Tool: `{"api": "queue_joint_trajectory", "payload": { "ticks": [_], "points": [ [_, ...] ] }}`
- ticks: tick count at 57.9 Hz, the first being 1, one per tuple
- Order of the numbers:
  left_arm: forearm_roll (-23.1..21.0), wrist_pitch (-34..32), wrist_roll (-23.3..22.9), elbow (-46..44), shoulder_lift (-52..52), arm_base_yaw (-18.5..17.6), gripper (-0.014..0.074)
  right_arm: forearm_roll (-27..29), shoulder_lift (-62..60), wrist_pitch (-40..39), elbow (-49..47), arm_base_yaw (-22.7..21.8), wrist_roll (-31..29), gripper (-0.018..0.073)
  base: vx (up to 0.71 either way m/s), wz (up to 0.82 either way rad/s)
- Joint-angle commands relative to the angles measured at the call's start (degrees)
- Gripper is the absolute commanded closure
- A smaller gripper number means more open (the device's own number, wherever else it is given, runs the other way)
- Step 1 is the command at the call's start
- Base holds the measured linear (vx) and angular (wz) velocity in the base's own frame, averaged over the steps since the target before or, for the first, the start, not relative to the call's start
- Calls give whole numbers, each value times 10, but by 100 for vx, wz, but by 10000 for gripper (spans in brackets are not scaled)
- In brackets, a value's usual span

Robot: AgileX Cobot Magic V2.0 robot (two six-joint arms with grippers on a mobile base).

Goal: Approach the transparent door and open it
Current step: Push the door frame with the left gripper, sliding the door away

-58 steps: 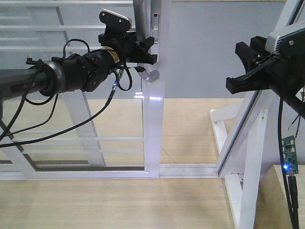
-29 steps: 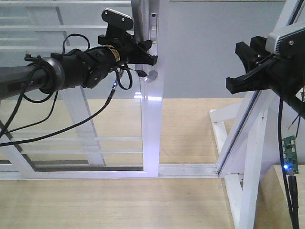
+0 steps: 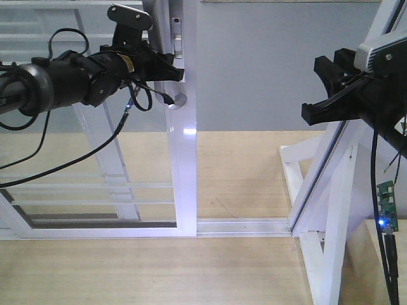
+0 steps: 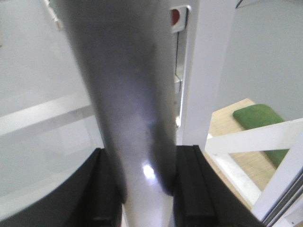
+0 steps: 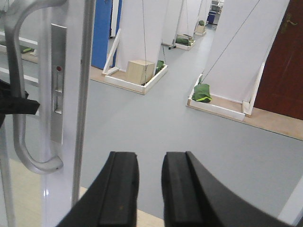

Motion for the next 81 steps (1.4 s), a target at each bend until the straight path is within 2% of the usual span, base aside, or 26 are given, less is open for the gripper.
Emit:
{"api": "queue_joint_trajectory", "payload": {
  "ticks": [1, 12, 22, 44, 64, 81],
  "points": [
    [-8, -30, 6, -10, -76, 26, 358, -4, -13, -48, -16, -2, -3, 316, 0, 0],
    [-7, -21, 7, 16, -112, 42, 358, -4, -13, -48, -16, -2, -3, 316, 0, 0],
    [12, -18, 7, 42, -137, 52, 358, -4, -13, -48, -16, -2, -2, 316, 0, 0],
    [12, 1, 22, 82, -173, 54, 358, -4, -13, -48, -16, -2, -2, 316, 0, 0],
    [11, 12, 21, 138, -233, 93, 358, -4, -13, -48, -16, -2, -2, 316, 0, 0],
    [25, 14, 21, 254, -350, 93, 358, -4, -14, -34, -16, -2, 0, 316, 0, 0]
  ]
}}
